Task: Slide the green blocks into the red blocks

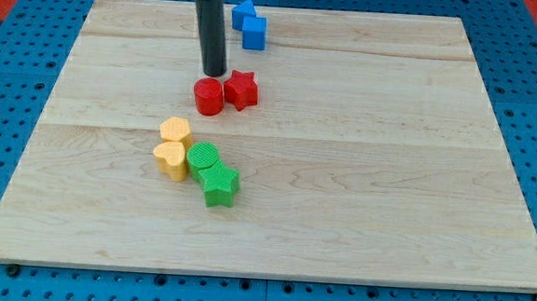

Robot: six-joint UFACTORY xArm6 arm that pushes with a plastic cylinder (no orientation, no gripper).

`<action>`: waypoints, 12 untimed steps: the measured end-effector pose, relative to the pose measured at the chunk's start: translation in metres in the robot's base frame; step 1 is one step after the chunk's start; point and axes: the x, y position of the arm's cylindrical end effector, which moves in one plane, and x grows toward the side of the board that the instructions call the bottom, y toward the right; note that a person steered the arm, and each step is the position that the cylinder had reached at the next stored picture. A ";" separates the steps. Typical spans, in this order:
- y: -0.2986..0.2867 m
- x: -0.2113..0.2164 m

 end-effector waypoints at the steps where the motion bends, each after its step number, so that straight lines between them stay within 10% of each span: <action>1: -0.044 0.024; 3: -0.073 0.162; 5: 0.059 0.242; 12: 0.035 0.186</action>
